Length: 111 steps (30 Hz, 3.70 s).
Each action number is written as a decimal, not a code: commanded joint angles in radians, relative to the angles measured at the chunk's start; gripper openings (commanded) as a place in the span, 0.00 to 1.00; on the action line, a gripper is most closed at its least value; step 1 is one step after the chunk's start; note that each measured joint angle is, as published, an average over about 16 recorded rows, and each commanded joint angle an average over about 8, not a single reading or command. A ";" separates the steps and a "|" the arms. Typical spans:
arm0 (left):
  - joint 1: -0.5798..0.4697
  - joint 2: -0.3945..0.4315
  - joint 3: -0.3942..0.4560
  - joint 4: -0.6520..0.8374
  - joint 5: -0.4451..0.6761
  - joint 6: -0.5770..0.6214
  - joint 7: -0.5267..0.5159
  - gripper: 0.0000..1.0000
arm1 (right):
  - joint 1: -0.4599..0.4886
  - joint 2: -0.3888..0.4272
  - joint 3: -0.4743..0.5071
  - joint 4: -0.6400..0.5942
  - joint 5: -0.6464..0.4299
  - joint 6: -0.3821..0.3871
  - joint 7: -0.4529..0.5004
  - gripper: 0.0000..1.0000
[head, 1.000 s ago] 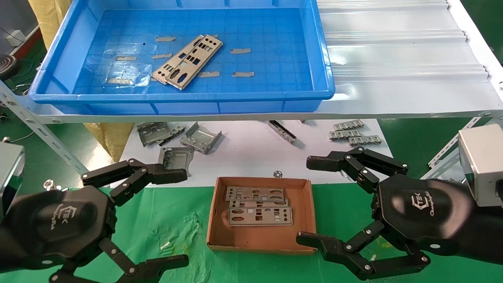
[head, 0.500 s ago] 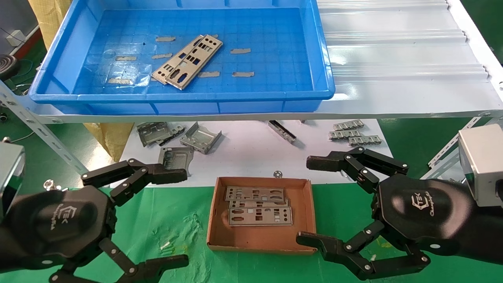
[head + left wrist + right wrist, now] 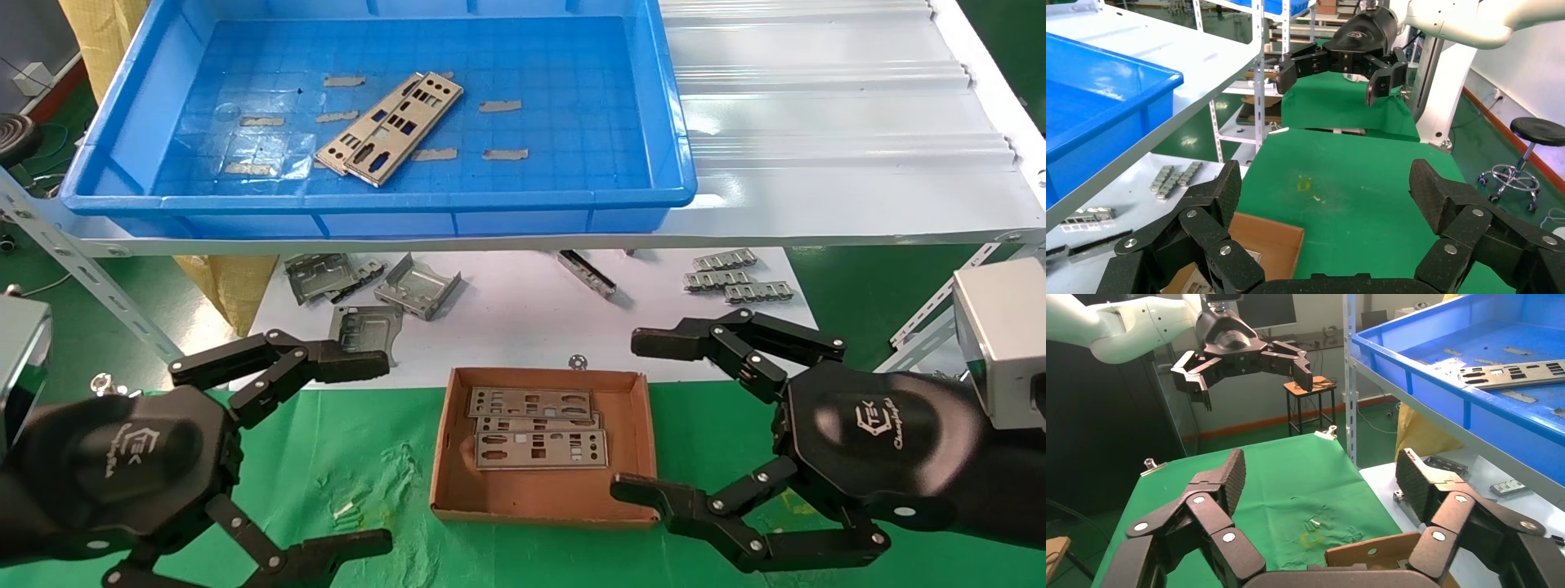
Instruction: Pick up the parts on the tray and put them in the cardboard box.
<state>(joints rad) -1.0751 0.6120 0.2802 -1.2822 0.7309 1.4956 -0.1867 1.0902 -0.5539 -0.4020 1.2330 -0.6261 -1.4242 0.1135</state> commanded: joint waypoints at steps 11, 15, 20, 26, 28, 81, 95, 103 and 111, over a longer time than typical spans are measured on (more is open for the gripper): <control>0.000 0.000 0.000 0.000 0.000 0.000 0.000 1.00 | 0.000 0.000 0.000 0.000 0.000 0.000 0.000 0.00; 0.000 0.000 0.000 0.000 0.000 0.000 0.000 1.00 | 0.000 0.000 0.000 0.000 0.000 0.000 0.000 0.00; 0.000 0.000 0.000 0.000 0.000 0.000 0.000 1.00 | 0.000 0.000 0.000 0.000 0.000 0.000 0.000 0.00; 0.000 0.000 0.000 0.000 0.000 0.000 0.000 1.00 | 0.000 0.000 0.000 0.000 0.000 0.000 0.000 0.00; 0.000 0.000 0.000 0.000 0.000 0.000 0.000 1.00 | 0.000 0.000 0.000 0.000 0.000 0.000 0.000 0.00; -0.847 0.423 0.247 0.889 0.515 -0.135 0.042 1.00 | 0.000 0.000 0.000 0.000 0.000 0.000 0.000 0.04; -0.956 0.565 0.316 1.145 0.644 -0.325 0.136 1.00 | 0.000 0.000 0.000 0.000 0.000 0.000 0.000 1.00; -0.965 0.602 0.327 1.206 0.661 -0.351 0.177 1.00 | 0.000 0.000 0.000 0.000 0.000 0.000 0.000 1.00; -0.957 0.633 0.322 1.246 0.655 -0.386 0.194 0.97 | 0.000 0.000 0.000 0.000 0.000 0.000 0.000 1.00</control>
<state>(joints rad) -2.0333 1.2427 0.6022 -0.0389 1.3852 1.1094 0.0062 1.0902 -0.5538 -0.4021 1.2330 -0.6260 -1.4242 0.1135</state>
